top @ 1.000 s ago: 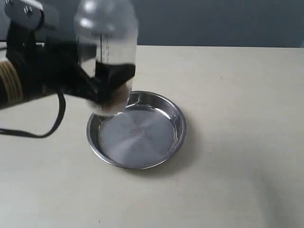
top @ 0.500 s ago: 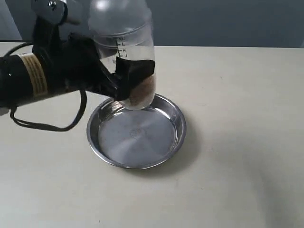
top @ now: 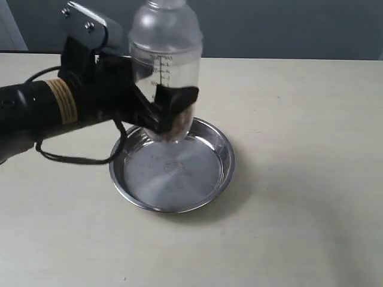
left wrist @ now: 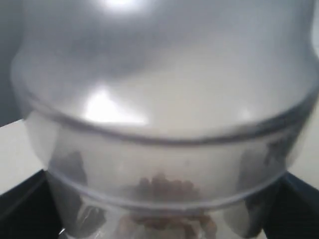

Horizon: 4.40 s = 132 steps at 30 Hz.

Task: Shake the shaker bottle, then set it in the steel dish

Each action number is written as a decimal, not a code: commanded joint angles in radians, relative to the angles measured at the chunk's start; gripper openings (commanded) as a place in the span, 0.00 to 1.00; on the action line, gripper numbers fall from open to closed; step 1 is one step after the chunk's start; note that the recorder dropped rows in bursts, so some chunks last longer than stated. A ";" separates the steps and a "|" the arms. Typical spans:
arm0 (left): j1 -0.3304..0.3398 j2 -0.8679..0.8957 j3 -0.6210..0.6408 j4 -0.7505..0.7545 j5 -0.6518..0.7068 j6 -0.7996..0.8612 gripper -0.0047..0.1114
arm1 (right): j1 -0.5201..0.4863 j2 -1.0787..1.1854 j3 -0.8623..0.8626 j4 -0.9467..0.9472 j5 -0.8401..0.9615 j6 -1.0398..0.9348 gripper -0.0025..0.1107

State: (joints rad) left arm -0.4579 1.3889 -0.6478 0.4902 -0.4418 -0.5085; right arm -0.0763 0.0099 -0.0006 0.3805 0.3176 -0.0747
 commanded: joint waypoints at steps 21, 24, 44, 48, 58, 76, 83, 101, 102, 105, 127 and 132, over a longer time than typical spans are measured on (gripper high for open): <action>-0.153 0.101 0.045 -0.569 0.036 0.527 0.04 | -0.003 -0.005 0.001 -0.001 -0.011 -0.003 0.02; -0.129 0.091 0.064 -0.779 -0.063 0.544 0.04 | -0.003 -0.005 0.001 -0.001 -0.011 -0.003 0.02; -0.113 0.093 0.080 -0.733 -0.037 0.502 0.04 | -0.003 -0.005 0.001 -0.001 -0.011 -0.003 0.02; -0.113 0.011 0.028 -0.452 -0.002 0.420 0.04 | -0.003 -0.005 0.001 -0.001 -0.011 -0.003 0.02; -0.113 0.036 0.031 -0.391 0.023 0.289 0.04 | -0.003 -0.005 0.001 -0.001 -0.011 -0.003 0.02; -0.140 0.069 0.031 -0.403 0.015 0.285 0.04 | -0.003 -0.005 0.001 -0.001 -0.011 -0.003 0.02; -0.174 -0.082 -0.062 -0.304 0.018 0.267 0.04 | -0.003 -0.005 0.001 -0.001 -0.011 -0.003 0.02; -0.199 0.125 0.058 -0.506 -0.044 0.378 0.04 | -0.003 -0.005 0.001 -0.001 -0.011 -0.003 0.02; -0.193 0.174 0.068 -0.543 -0.073 0.380 0.04 | -0.003 -0.005 0.001 -0.001 -0.011 -0.003 0.02; -0.201 0.211 0.070 -0.544 -0.109 0.338 0.04 | -0.003 -0.005 0.001 -0.001 -0.011 -0.003 0.02; -0.233 0.027 -0.022 -0.476 -0.264 0.434 0.04 | -0.003 -0.005 0.001 -0.001 -0.011 -0.003 0.02; -0.233 0.211 -0.001 -0.622 -0.181 0.508 0.04 | -0.003 -0.005 0.001 -0.001 -0.011 -0.003 0.02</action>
State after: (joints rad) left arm -0.6882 1.4957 -0.6644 -0.0581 -0.6684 -0.0337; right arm -0.0763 0.0099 -0.0006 0.3805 0.3176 -0.0752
